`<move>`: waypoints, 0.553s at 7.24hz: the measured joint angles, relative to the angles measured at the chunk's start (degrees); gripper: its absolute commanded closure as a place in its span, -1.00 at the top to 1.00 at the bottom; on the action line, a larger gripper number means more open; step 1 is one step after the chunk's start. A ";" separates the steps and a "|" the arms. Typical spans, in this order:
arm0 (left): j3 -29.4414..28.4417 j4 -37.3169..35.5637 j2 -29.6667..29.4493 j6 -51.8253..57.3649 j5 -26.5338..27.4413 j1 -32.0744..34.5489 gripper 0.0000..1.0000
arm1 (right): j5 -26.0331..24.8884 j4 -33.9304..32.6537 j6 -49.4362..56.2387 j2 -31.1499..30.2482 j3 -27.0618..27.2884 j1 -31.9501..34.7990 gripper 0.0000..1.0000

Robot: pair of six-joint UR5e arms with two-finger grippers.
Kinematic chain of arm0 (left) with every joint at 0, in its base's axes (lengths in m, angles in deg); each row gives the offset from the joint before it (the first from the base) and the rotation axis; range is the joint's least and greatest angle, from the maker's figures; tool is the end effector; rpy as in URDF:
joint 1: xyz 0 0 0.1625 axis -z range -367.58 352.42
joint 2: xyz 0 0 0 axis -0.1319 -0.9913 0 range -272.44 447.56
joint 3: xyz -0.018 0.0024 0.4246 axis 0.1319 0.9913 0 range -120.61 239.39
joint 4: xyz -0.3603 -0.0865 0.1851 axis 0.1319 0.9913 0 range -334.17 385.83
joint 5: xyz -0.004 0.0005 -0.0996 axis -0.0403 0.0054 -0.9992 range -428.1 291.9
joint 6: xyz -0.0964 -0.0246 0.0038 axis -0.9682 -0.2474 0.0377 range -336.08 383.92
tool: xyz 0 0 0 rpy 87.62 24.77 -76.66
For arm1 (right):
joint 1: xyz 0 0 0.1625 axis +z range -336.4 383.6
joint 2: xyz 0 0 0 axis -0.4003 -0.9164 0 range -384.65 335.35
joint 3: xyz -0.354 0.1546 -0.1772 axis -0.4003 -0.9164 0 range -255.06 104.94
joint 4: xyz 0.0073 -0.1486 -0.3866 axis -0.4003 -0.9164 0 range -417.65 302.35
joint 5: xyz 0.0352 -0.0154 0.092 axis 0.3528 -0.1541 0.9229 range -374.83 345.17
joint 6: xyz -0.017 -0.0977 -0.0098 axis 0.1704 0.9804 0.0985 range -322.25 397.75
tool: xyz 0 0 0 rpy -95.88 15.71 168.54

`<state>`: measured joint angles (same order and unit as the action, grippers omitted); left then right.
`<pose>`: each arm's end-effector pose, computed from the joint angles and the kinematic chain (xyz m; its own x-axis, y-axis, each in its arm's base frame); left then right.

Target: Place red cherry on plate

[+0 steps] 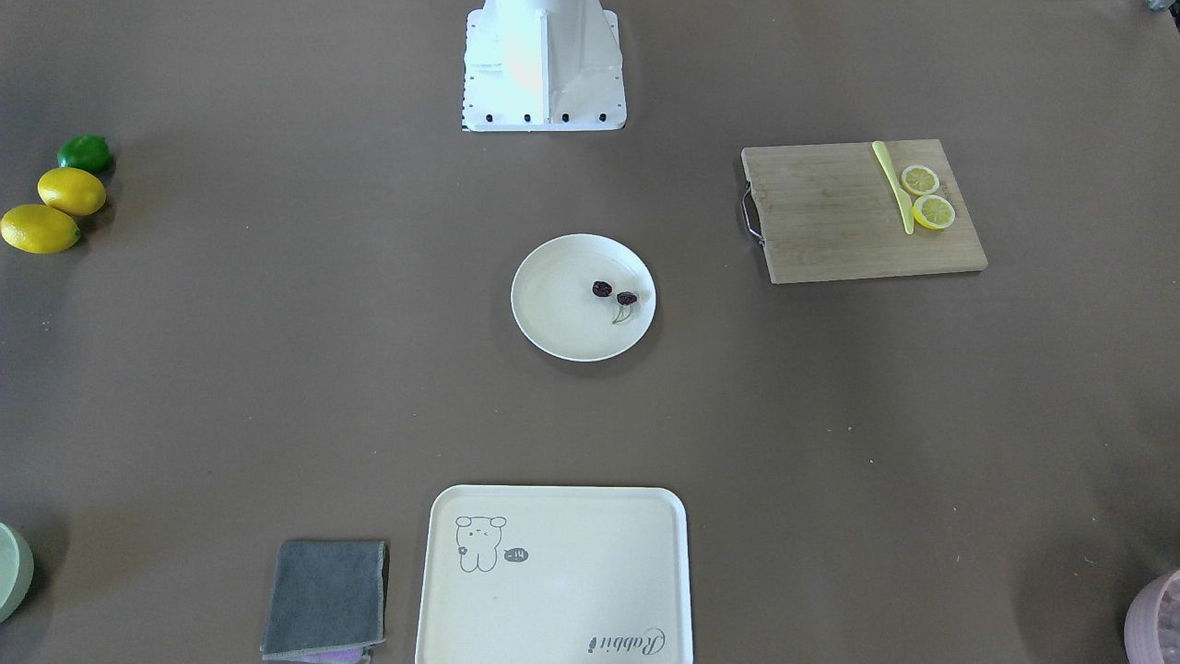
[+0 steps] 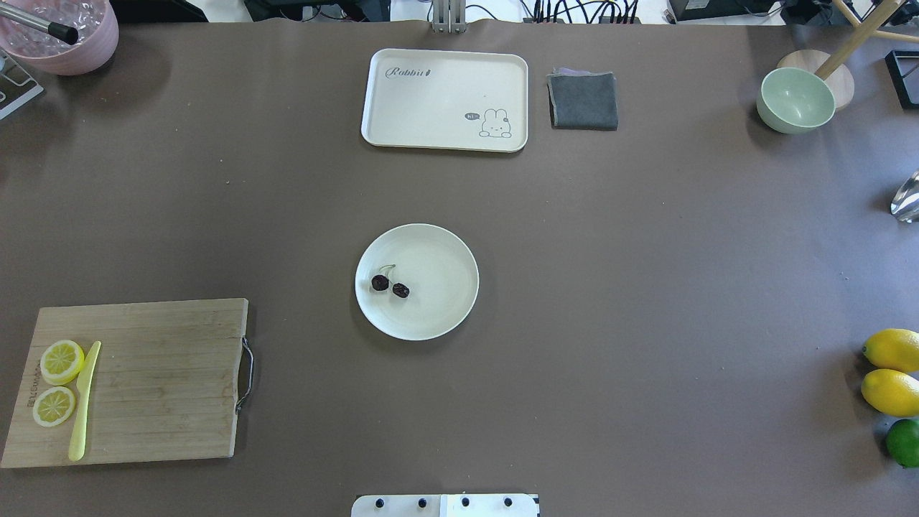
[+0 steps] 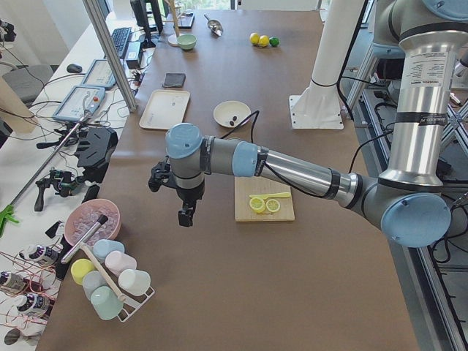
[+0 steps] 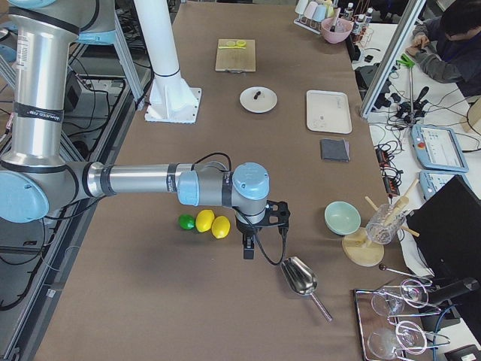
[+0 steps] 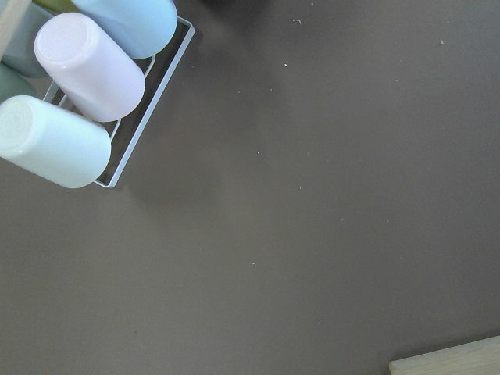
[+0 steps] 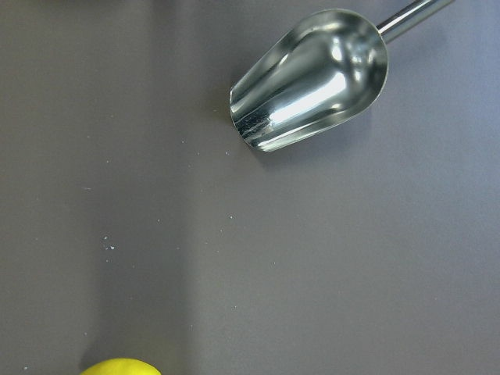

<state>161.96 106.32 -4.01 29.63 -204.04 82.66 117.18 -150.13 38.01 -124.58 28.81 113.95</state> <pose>-0.0638 -0.4965 0.5526 0.6926 0.1540 -0.7047 -0.0652 0.9863 0.1514 0.0692 -0.4191 0.6257 0.7431 -0.0170 0.6689 -0.0028 0.9996 0.0284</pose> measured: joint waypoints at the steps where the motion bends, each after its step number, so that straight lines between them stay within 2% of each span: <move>1: -1.22 0.65 1.33 -0.08 -1.37 0.38 0.96 | 0.00 0.06 0.00 0.00 0.01 0.00 1.00; 4: -3.54 1.14 2.60 -0.04 -1.95 1.00 0.96 | 0.00 0.16 0.00 0.00 0.07 0.00 1.00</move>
<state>158.43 107.46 -1.40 29.58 -205.99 83.66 117.18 -149.97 38.01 -124.58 28.88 113.95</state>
